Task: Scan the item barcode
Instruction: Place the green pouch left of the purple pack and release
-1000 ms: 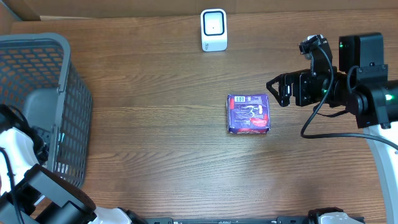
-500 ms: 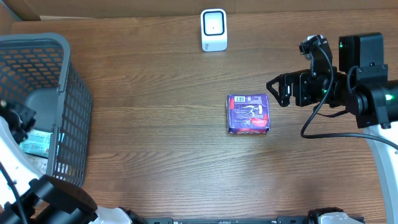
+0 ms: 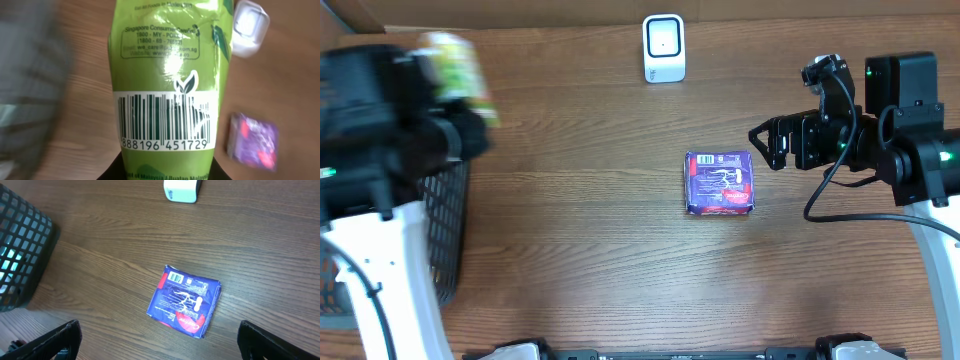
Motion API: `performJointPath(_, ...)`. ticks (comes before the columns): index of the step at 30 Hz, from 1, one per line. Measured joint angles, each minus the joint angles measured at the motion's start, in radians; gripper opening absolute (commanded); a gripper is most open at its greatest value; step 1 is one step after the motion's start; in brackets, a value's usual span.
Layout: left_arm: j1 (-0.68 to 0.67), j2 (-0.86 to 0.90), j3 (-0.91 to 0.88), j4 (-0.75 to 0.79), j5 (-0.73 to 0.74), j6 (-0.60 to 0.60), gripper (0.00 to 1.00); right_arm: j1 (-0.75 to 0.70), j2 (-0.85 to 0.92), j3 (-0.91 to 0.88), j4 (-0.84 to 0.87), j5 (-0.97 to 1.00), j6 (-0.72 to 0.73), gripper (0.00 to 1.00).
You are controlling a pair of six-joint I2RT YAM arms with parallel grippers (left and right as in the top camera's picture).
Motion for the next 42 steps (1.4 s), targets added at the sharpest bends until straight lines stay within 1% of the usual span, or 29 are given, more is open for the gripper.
performJointPath(2, -0.095, 0.002, -0.046, 0.01, 0.0, -0.033, 0.04, 0.0, 0.0, 0.0, -0.002, 0.0, 0.0, 1.0)
performJointPath(6, -0.262, 0.019, -0.236, 0.098, -0.021, -0.128, 0.04, 0.0, 0.0, 0.0, -0.003, 0.003, 0.0, 1.0)
performJointPath(8, -0.342, 0.044, -0.357, 0.182, -0.031, -0.181, 0.04, 0.0, 0.0, 0.0, -0.006, 0.003, 0.0, 1.0)
performJointPath(13, -0.513, 0.128, -0.571, 0.389, -0.038, -0.284, 0.04, 0.0, 0.0, 0.0, -0.006, 0.003, 0.0, 1.0)
performJointPath(16, -0.609, 0.201, -0.639, 0.529, -0.033, -0.324, 0.04, 0.0, 0.0, 0.0, -0.006, 0.003, 0.0, 1.0)
performJointPath(19, -0.68, 0.291, -0.652, 0.607, -0.023, -0.357, 0.04, 0.0, 0.0, 0.0, -0.008, 0.003, 0.0, 1.0)
performJointPath(23, -0.691, 0.378, -0.652, 0.621, -0.019, -0.4, 0.05, 0.0, 0.0, 0.0, -0.024, 0.004, 0.0, 1.0)
performJointPath(26, -0.68, 0.401, -0.652, 0.634, -0.016, -0.401, 0.29, 0.0, 0.0, 0.0, -0.03, 0.014, 0.0, 1.0)
performJointPath(27, -0.678, 0.401, -0.652, 0.637, -0.011, -0.4, 0.35, 0.0, 0.0, 0.0, -0.029, 0.018, 0.0, 1.0)
performJointPath(28, -0.674, 0.401, -0.652, 0.637, -0.005, -0.405, 0.37, 0.0, 0.0, 0.0, -0.029, 0.019, 0.0, 1.0)
performJointPath(30, -0.671, 0.401, -0.652, 0.643, 0.01, -0.404, 0.39, 0.0, 0.0, 0.0, -0.029, 0.022, 0.0, 1.0)
performJointPath(33, -0.671, 0.401, -0.652, 0.673, 0.047, -0.389, 0.4, 0.0, 0.0, 0.0, -0.027, 0.022, 0.0, 1.0)
performJointPath(36, -0.665, 0.401, -0.624, 0.635, 0.093, -0.347, 0.39, 0.0, 0.0, 0.0, -0.021, 0.022, 0.0, 1.0)
performJointPath(39, -0.642, 0.401, -0.524, 0.516, 0.115, -0.298, 0.38, 0.0, 0.0, 0.0, -0.02, 0.023, 0.0, 1.0)
performJointPath(42, -0.584, 0.389, -0.367, 0.369, 0.098, -0.261, 0.39, 0.0, 0.0, 0.0, -0.02, 0.023, 0.0, 1.0)
